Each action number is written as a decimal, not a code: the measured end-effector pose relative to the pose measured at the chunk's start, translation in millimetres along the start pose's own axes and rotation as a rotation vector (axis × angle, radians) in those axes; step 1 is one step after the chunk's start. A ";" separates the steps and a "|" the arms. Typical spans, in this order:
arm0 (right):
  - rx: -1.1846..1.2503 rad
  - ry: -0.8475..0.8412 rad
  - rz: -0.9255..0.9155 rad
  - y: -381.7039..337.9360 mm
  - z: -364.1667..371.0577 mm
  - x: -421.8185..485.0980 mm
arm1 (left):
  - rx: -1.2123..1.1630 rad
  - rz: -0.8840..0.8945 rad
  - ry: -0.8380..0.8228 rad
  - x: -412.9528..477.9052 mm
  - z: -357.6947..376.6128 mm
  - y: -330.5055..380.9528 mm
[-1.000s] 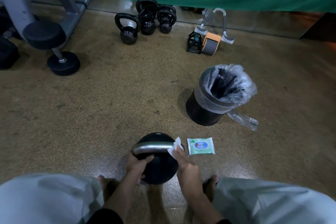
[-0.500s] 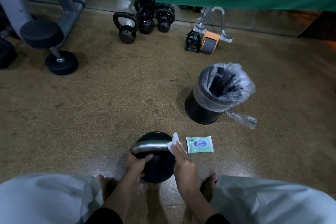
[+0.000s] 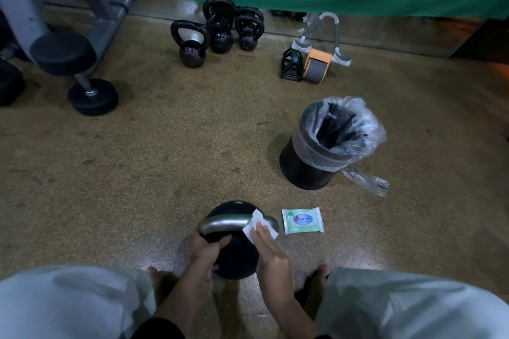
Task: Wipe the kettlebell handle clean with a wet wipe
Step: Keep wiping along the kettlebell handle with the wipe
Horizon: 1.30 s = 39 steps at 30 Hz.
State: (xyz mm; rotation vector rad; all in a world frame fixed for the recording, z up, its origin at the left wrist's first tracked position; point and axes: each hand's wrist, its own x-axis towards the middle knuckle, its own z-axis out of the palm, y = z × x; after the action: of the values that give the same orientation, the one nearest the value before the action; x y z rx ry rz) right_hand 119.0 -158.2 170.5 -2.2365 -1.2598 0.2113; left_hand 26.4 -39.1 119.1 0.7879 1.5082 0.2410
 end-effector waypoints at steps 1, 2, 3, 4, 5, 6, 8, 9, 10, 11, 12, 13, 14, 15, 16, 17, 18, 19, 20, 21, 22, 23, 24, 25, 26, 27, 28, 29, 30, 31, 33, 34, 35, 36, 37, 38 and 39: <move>0.019 0.011 0.010 1.8 0.3 -4.1 | 0.002 0.001 0.003 -0.1 0.0 0.2; 0.034 0.034 0.019 3.5 -0.5 -5.9 | 0.002 0.002 0.006 0.0 -0.1 0.2; 0.047 0.061 0.028 4.3 -2.1 -4.6 | 0.001 0.003 0.010 -0.1 -0.5 0.6; 0.054 0.082 0.040 3.8 -4.4 0.0 | -0.004 0.005 0.011 0.1 -0.9 0.8; 0.047 0.097 0.053 2.2 -6.8 6.6 | -0.009 0.006 0.009 0.3 -1.5 1.1; 0.033 0.099 0.061 -0.5 -8.5 14.0 | -0.014 0.008 0.004 0.6 -2.0 1.0; 0.012 0.076 0.055 -6.7 -9.7 25.2 | -0.024 0.008 -0.004 2.0 -2.2 -0.8; 0.003 0.058 0.039 -9.4 -9.9 26.9 | -0.026 0.005 -0.006 2.1 -2.1 -1.8; -0.012 0.046 0.017 -10.7 -10.1 26.8 | -0.027 0.004 -0.006 1.6 -2.1 -2.2; -0.021 0.035 0.003 -11.1 -11.4 25.6 | -0.026 0.005 -0.004 1.8 -2.0 -2.5; -0.023 0.028 0.003 -9.1 -12.5 24.3 | -0.026 0.007 -0.003 1.8 -1.9 -2.4; -0.021 0.019 0.011 -5.8 -14.1 24.2 | -0.025 0.009 -0.003 1.7 -1.6 -2.1; -0.020 0.005 0.031 -2.9 -16.4 26.3 | -0.022 0.011 -0.001 1.5 -1.6 -1.3; -0.016 -0.015 0.050 -1.5 -19.2 30.3 | -0.020 0.011 0.002 1.3 -1.8 -0.1; -0.015 -0.036 0.067 -2.1 -22.1 35.8 | -0.022 0.010 0.003 1.2 -2.1 0.7; -0.029 -0.053 0.078 -4.2 -24.7 41.6 | -0.024 0.010 0.000 1.5 -1.8 1.0; -0.058 -0.050 0.081 -8.3 -27.2 47.3 | -0.025 0.009 -0.007 1.6 -1.7 0.9; -0.093 -0.042 0.071 -13.0 -29.7 51.6 | -0.024 0.007 -0.010 1.5 -1.7 0.6; -0.116 -0.034 0.058 -17.3 -31.4 55.0 | -0.024 0.006 -0.007 1.3 -1.6 0.1; -0.115 -0.054 0.045 -20.7 -33.1 56.6 | -0.027 0.005 -0.003 1.1 -1.8 -0.4; -0.111 -0.081 0.025 -21.5 -34.4 56.6 | -0.030 0.003 -0.001 0.8 -2.1 -0.8; -0.104 -0.096 0.008 -19.0 -35.3 55.5 | -0.031 0.003 -0.001 0.6 -2.2 -0.7; -0.101 -0.105 0.004 -14.4 -36.1 54.6 | -0.030 -0.001 -0.001 0.2 -2.2 -0.1; -0.103 -0.124 0.009 -11.1 -37.8 54.3 | -0.028 -0.004 -0.003 0.1 -1.9 0.4; -0.114 -0.147 0.011 -8.1 -38.7 56.2 | -0.028 -0.006 -0.005 -0.3 -2.0 1.0; -0.128 -0.184 0.020 -6.4 -39.5 60.1 | -0.030 -0.007 -0.006 0.0 -2.0 1.5; -0.153 -0.234 0.042 -4.4 -38.5 66.6 | -0.031 -0.008 -0.004 0.2 -2.3 1.5; -0.184 -0.286 0.062 -3.9 -37.5 74.6 | -0.030 -0.006 -0.001 -0.1 -2.5 1.6; -0.204 -0.335 0.070 -3.9 -35.3 82.4 | -0.027 0.000 0.001 0.3 -2.7 1.2; -0.213 -0.378 0.066 -5.2 -33.7 88.7 | -0.024 0.004 0.000 0.5 -2.6 0.4; -0.217 -0.441 0.033 -7.1 -31.8 95.8 | -0.024 0.006 -0.006 0.2 -2.0 -0.8; -0.219 -0.458 0.012 -7.0 -32.4 96.6 | -0.023 0.007 -0.005 -0.3 -1.8 -0.7; -0.218 -0.466 -0.006 -6.5 -34.8 95.8 | -0.022 0.010 -0.003 -0.6 -2.1 -0.3; -0.213 -0.466 -0.014 -4.7 -38.0 95.3 | -0.021 0.012 -0.002 -0.3 -2.1 -0.2; -0.203 -0.459 -0.014 -2.3 -41.4 95.5 | -0.020 0.014 -0.003 0.1 -2.4 -0.2; -0.204 -0.462 0.000 1.1 -42.4 97.2 | -0.018 0.017 -0.004 0.2 -3.1 -0.2; -0.213 -0.474 0.020 3.3 -42.4 100.6 | -0.018 0.018 -0.005 0.4 -4.0 -0.1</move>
State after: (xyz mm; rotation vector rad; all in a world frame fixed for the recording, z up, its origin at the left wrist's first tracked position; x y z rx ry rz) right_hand 193.2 -93.0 217.1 -2.4696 -1.5618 0.6759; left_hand 22.6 -37.7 119.3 0.7874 1.4924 0.2660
